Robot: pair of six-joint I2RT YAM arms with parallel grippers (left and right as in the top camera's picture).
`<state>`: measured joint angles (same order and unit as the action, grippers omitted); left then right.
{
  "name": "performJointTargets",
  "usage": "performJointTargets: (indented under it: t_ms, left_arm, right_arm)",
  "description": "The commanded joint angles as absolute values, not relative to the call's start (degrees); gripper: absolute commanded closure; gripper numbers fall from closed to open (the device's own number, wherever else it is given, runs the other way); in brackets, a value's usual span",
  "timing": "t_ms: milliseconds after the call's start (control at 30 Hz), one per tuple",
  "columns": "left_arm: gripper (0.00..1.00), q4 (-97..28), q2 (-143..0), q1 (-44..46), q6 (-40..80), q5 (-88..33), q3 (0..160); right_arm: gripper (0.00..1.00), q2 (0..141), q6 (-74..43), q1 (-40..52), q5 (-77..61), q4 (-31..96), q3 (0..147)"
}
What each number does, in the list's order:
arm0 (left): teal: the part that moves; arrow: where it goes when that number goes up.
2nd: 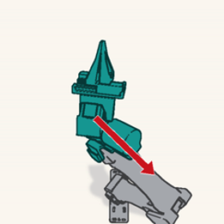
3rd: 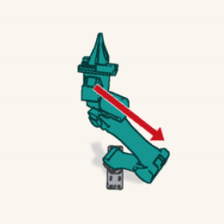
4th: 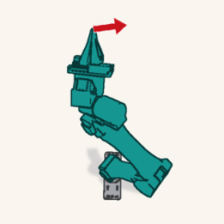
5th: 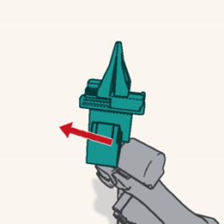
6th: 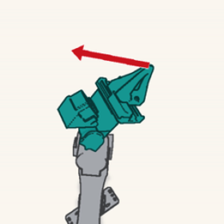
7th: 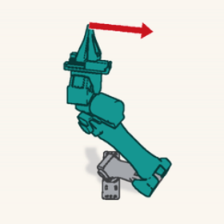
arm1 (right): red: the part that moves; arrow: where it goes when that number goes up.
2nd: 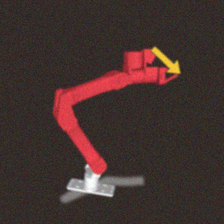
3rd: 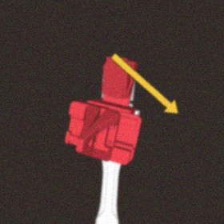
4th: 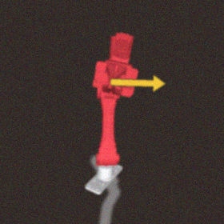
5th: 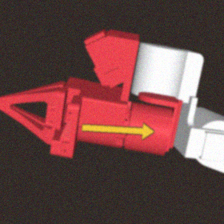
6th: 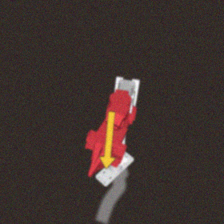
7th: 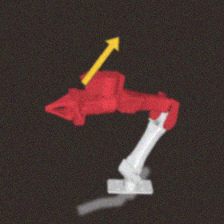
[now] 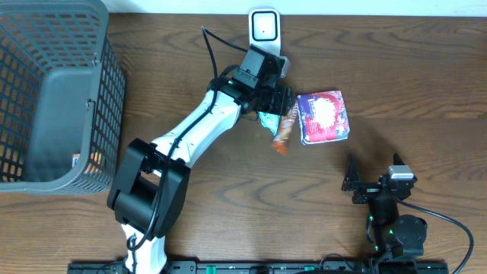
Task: Scan the item barcode
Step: 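Carry the red snack bag out and drop it beside the tissue box, then reach the left gripper into the basket and grasp the white tissue pack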
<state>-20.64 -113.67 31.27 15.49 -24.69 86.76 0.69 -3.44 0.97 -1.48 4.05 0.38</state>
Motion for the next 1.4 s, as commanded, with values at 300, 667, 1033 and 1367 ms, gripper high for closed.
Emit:
performJointTargets:
  t_ms: [300,667,1033,1367]
  left_arm:
    - [0.45,-13.98,-100.38,23.55,14.85,-24.36,88.16]
    - [0.31,-19.03,-80.18,-7.38,14.85,-24.36,88.16]
    - [0.02,-35.55,-84.14,-34.11,18.55,-21.80,87.61]
    - [0.02,-49.28,-95.88,-36.95,23.05,-12.67,87.22]
  right_arm:
    - [0.01,0.38,-4.03,0.80,-1.19,4.34,0.36]
    - [0.01,0.38,-4.03,0.80,-1.19,4.34,0.36]
    - [0.01,0.38,-4.03,0.80,-1.19,4.34,0.36]
    - [0.01,0.38,-4.03,0.80,-1.19,4.34,0.36]
